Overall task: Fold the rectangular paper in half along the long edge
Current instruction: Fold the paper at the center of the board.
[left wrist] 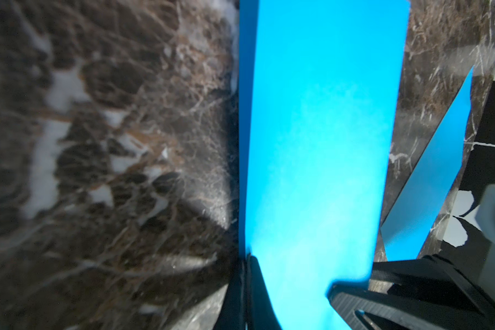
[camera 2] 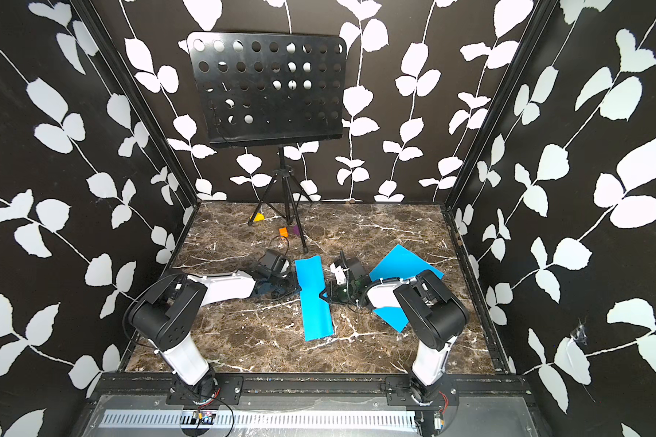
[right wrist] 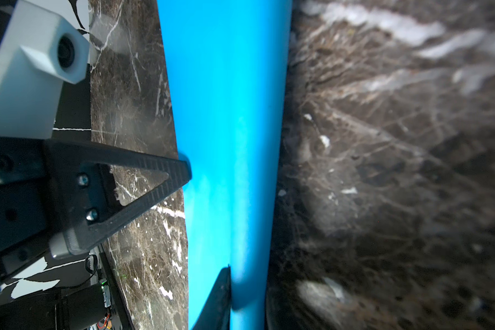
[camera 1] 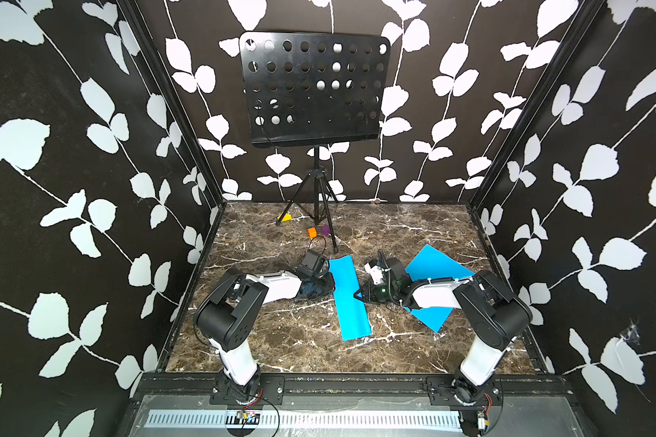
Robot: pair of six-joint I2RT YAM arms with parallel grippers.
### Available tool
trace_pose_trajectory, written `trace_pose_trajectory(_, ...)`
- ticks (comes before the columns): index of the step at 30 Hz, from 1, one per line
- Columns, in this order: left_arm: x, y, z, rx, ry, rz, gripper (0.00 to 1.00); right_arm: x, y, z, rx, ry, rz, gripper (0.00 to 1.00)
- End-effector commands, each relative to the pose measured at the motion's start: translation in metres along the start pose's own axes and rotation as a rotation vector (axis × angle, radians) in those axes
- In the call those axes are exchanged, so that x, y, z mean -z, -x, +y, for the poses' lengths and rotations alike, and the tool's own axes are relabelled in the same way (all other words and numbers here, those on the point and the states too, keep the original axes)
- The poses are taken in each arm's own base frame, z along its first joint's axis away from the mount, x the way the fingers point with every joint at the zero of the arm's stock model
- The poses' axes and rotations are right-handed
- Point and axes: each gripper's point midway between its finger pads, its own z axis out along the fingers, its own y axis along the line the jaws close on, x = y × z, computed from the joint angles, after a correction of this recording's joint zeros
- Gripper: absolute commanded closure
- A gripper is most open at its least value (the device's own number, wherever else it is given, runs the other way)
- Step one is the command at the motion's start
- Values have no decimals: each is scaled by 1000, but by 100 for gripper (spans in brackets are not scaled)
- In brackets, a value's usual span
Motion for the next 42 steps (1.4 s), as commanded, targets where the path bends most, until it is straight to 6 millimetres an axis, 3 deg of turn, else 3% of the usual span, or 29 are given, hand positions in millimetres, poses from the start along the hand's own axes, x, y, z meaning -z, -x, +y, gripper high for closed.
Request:
trace_pose_trajectory(1, -8, -11, 20, 22, 59, 39, 100, -5, -14, -21, -54, -70, 49, 80)
trace_pose_trajectory(18, -11, -10, 26, 22, 89, 39, 100, -5, -16, -24, -60, -80, 51, 78)
trace_pose_trajectory(29, -14, -18, 41, 22, 144, 61, 100, -5, -15, -23, -61, -78, 49, 100)
trace_pose_trajectory(34, -15, -19, 47, 20, 160, 65, 100, -4, -14, -22, -61, -78, 47, 100)
trace_pose_trajectory(36, -16, -20, 47, 20, 163, 68, 100, -4, -14, -23, -62, -81, 45, 83)
trace_pose_trajectory(38, -16, -20, 48, 19, 164, 68, 100, -3, -14, -22, -62, -80, 42, 73)
trace_pose_trajectory(42, -17, -21, 49, 16, 168, 71, 100, 1, -16, -20, -69, -74, 40, 68)
